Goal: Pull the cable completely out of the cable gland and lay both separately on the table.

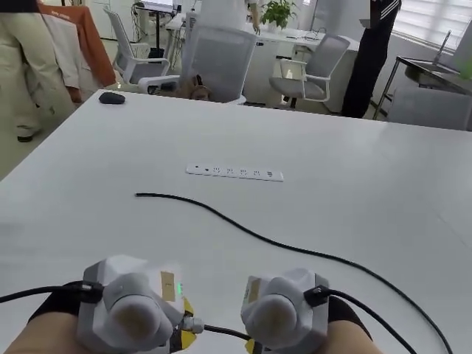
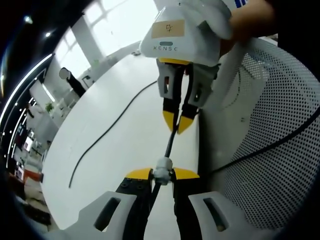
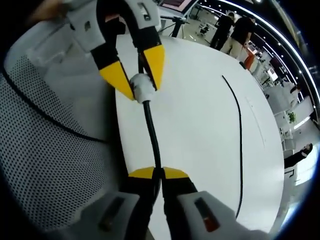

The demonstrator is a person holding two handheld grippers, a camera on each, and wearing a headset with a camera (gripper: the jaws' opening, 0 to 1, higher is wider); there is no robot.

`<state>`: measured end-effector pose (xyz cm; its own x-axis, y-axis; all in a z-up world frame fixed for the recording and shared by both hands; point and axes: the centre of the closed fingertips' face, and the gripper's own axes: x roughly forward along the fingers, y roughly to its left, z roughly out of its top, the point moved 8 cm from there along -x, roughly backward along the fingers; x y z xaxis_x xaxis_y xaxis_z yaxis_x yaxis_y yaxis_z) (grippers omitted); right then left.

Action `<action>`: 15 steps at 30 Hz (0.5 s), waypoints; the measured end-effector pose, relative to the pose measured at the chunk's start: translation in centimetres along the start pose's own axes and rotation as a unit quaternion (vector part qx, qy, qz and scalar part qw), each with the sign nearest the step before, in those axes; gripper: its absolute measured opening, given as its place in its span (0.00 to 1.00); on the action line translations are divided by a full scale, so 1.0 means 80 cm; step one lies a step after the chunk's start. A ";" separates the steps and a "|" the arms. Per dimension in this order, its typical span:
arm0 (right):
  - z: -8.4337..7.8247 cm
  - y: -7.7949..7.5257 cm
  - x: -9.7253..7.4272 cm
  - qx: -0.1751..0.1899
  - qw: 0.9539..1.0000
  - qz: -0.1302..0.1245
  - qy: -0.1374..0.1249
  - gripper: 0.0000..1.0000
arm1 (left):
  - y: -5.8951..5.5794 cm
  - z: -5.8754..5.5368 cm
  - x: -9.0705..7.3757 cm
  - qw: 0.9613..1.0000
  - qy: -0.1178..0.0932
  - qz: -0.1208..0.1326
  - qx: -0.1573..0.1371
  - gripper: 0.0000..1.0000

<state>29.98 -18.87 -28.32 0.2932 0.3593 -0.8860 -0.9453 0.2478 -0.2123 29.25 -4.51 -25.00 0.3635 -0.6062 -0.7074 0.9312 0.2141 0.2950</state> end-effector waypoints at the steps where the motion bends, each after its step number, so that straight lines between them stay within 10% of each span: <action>1: -0.001 -0.001 0.000 0.002 1.000 -0.001 0.002 0.02 | 0.000 0.000 0.000 1.000 0.000 0.000 -0.001 0.17; 15: -0.001 0.004 0.000 0.004 1.000 0.016 0.001 0.06 | -0.001 0.001 0.000 1.000 -0.004 -0.003 -0.006 0.17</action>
<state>29.65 -18.88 -28.44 0.2623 0.3661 -0.8928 -0.9531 0.2433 -0.1802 29.20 -4.58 -25.01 0.3571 -0.6130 -0.7048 0.9339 0.2189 0.2827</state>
